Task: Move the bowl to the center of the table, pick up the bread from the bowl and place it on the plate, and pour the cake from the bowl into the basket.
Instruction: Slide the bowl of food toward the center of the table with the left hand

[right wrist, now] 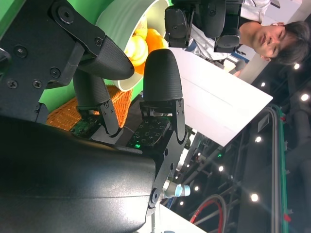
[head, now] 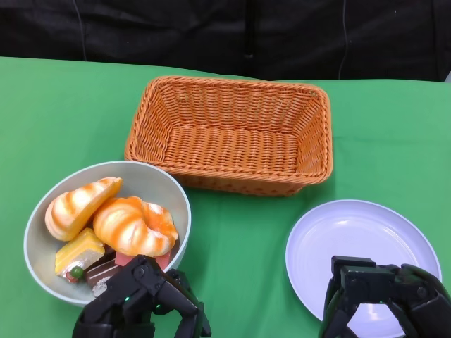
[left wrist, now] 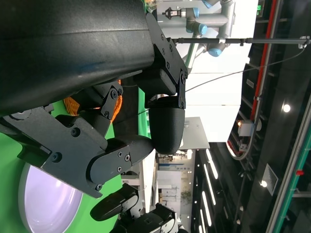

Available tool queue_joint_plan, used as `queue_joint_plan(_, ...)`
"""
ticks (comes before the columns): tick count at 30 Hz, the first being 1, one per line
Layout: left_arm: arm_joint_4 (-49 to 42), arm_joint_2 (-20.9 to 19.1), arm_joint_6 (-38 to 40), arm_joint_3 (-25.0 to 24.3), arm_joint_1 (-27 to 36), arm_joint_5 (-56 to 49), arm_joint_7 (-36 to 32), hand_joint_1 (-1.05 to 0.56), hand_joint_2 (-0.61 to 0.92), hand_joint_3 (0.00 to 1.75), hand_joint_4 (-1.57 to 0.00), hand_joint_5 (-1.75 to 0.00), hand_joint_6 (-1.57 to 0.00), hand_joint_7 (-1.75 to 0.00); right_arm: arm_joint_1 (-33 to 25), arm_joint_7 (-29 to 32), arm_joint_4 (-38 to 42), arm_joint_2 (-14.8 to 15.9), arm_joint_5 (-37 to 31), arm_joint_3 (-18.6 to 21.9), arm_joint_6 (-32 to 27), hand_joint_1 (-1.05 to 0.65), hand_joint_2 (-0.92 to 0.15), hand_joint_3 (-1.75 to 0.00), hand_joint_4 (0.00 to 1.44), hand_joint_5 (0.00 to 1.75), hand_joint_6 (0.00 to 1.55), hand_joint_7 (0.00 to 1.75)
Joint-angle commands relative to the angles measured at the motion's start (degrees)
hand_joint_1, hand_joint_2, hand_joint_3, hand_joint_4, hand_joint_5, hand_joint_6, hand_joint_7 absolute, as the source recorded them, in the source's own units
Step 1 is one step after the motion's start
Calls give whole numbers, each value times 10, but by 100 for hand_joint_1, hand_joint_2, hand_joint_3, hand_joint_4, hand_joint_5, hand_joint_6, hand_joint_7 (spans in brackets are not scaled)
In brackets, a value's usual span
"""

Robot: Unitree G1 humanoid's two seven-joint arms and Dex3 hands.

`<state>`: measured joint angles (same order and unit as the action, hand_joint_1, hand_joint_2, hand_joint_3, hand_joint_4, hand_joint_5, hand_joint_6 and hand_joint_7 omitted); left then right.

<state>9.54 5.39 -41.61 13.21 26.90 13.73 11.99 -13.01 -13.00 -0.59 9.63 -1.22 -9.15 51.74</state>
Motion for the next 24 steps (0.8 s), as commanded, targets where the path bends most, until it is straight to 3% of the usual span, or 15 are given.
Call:
queue_joint_plan(1, -1, -2, -2, -2, 1, -2, 0, -45, 62, 81, -81, -164, -71, -140, 2, -4, 5, 10, -3, 3, -5, -20, -9, -165, 85, 148, 87, 126)
queue_joint_plan(17, 6, -5, -14, -5, 9, 4, 3, -45, 65, 79, -81, -164, -71, -141, -2, -5, 6, 9, -4, 3, 12, -20, -11, -162, 87, 147, 88, 126)
queue_joint_plan(24, 5, -10, -22, -44, -12, -13, -7, -41, 64, 81, -78, -159, -66, -129, 1, 0, 6, 4, -19, 4, 0, -20, -11, -161, 86, 146, 88, 126)
